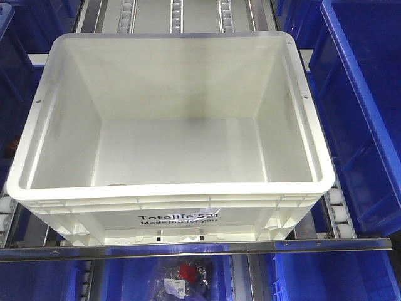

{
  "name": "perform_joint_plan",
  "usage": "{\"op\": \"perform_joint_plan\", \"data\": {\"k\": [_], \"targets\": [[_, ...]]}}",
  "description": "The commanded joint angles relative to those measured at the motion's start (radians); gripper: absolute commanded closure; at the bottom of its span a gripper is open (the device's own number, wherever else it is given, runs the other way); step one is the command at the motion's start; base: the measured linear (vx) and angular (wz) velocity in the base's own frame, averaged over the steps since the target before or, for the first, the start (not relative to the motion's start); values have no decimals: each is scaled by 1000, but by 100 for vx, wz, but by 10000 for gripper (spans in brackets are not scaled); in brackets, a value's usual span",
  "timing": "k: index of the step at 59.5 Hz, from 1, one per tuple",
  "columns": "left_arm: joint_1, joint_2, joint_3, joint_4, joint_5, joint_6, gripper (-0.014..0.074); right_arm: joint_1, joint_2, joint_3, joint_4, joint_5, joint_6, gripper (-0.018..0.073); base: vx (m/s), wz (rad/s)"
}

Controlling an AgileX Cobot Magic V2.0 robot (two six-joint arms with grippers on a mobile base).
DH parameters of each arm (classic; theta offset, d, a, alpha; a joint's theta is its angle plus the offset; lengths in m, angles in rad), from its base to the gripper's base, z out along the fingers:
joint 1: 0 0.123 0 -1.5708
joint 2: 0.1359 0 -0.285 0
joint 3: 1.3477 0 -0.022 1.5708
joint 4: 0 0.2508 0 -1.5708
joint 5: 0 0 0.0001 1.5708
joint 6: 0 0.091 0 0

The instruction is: Place moving items into box and shelve

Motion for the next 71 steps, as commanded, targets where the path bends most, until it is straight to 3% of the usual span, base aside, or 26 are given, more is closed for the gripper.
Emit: {"op": "perform_joint_plan", "data": {"k": [1,16,71], "targets": [[4,-15,28,-20,-75,13,620,0,11,-27,-9,-57,-12,575,0,0],[43,-15,28,-19,-72,18,619,0,11,-27,-9,-53,-12,575,0,0],[43,-14,26,-20,-72,18,619,0,11,-27,-9,-53,-12,575,0,0]]}}
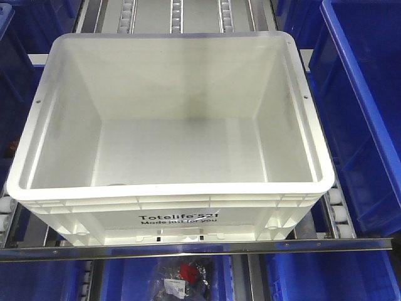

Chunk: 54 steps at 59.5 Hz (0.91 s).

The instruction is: Place moving items into box and shelve

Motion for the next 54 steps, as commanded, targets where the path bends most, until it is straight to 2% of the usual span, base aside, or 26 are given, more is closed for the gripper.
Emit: {"op": "perform_joint_plan", "data": {"k": [1,28,37,46,54], "targets": [[3,-14,26,-10,-77,1,619,0,11,-27,-11,-64,-12,575,0,0],[3,-14,26,-10,-77,1,619,-15,-6,-27,-21,-83,-15,575,0,0],[3,-14,26,-10,-77,1,619,-174,-70,-27,6,-196,-7,575,0,0],[3,-14,26,-10,-77,1,619,-365,-127,-27,18,-204,-8,575,0,0],[3,-14,26,-10,-77,1,619,-486,-162,4,7,-232,-8,575,0,0]]}}
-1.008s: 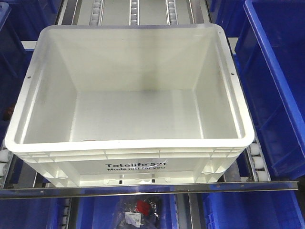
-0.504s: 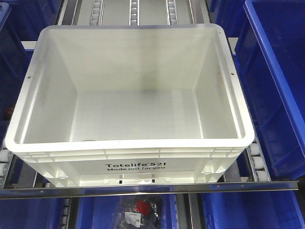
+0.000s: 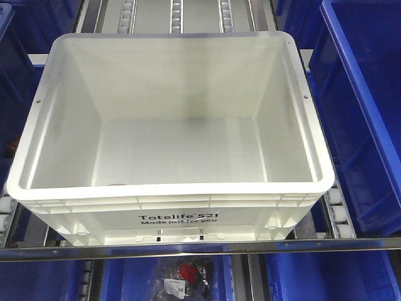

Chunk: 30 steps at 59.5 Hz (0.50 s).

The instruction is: Place moving items into box and shelve

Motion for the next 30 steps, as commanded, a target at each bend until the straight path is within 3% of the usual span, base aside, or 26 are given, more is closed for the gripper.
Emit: {"op": "perform_joint_plan", "data": {"k": [1,9,20,30], "targets": [[3,-14,26,-9,-77,1,619,-74,-8,8,-16,-122,-6,575,0,0],[3,-14,26,-9,-77,1,619,-128,-81,183,1,-298,-4,575,0,0],[3,-14,26,-9,-77,1,619,-184,-166,427,73,-658,-4,575,0,0],[3,-14,26,-9,-77,1,619,-181,-196,594,75,-882,-6,575,0,0]]}}
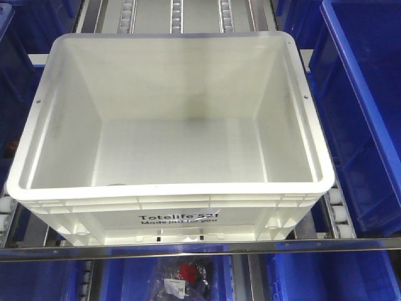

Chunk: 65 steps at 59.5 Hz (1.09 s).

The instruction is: Place moving items into box and shelve

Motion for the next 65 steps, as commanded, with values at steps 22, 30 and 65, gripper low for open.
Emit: {"op": "perform_joint_plan", "data": {"k": [22,30,65], "targets": [[3,-14,26,-9,-77,1,619,-3,-14,76,-1,-250,-7,575,0,0],[3,-14,26,-9,-77,1,619,-3,-14,76,-1,-252,-11,575,0,0],[3,-14,26,-9,-77,1,619,-5,-15,76,-20,-257,-77,575,0,0]]}}
